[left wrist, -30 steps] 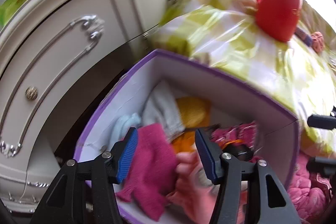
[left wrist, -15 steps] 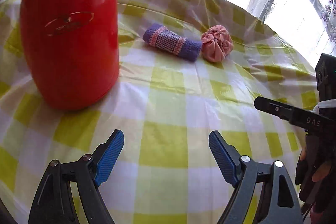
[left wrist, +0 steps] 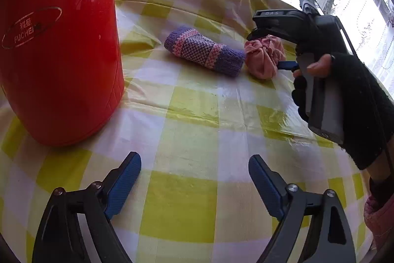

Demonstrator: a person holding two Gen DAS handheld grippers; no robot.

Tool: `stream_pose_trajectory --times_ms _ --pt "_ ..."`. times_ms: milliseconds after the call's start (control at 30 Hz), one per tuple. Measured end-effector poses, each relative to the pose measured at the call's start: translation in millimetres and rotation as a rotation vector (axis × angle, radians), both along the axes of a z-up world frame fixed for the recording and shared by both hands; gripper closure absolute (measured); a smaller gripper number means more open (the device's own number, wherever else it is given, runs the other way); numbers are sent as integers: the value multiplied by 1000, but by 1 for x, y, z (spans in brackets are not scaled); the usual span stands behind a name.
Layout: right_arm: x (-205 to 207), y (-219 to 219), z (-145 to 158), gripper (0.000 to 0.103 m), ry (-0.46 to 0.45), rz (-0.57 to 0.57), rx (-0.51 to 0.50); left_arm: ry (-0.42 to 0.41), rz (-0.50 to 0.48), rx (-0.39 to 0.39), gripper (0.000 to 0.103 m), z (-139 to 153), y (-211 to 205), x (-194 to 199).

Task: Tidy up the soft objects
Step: 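Grasp the pink scrunched pouch with the right tool, then grasp the purple knit mitten with the left tool while the right tool holds the pouch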

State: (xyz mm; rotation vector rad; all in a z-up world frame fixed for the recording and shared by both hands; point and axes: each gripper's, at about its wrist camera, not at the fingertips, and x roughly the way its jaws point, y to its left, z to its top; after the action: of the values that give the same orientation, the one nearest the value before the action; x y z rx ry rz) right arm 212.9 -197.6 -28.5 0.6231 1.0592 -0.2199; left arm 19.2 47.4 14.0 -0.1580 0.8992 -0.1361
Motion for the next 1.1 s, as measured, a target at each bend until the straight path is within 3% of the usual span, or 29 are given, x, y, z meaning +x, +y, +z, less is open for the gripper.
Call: stream_pose_trajectory --times_ms 100,133,167,233,300,400,467,533,700,833,900,933,1000,1067,1100 --pt "8 18 -6 22 54 120 -159 1 -1 6 12 0 -2 1" --pt "2 21 -4 38 42 161 -190 2 -2 11 12 0 -2 1" --pt "-7 21 -1 64 26 209 -204 4 -3 18 12 -1 -3 1" --pt "-37 17 9 69 7 292 -260 11 -16 40 7 -2 -7 3" --pt "-81 9 19 69 5 355 -317 26 -42 62 0 -3 -14 6" --pt "-155 0 29 69 -7 440 -292 50 -43 122 0 -5 -22 9" --pt "-198 2 37 69 -25 490 -313 80 8 93 0 -3 -20 15" --pt "-229 3 40 68 -32 499 -328 115 91 13 0 0 -19 33" --pt "-248 -1 27 60 -78 459 -304 200 257 -149 0 2 -35 110" --pt "-250 0 28 58 -81 458 -315 193 438 -259 0 4 -40 167" --pt "-249 1 26 57 -84 457 -305 192 538 -274 0 1 -41 188" --pt "-249 0 27 57 -85 457 -301 203 567 -231 0 0 -45 197" --pt "-249 0 27 57 -86 457 -300 242 532 -85 0 -3 -61 210" --pt "-250 0 27 57 -87 456 -296 274 405 78 0 -8 -82 213" --pt "-250 0 27 57 -87 455 -294 246 346 121 4 -9 -87 205"
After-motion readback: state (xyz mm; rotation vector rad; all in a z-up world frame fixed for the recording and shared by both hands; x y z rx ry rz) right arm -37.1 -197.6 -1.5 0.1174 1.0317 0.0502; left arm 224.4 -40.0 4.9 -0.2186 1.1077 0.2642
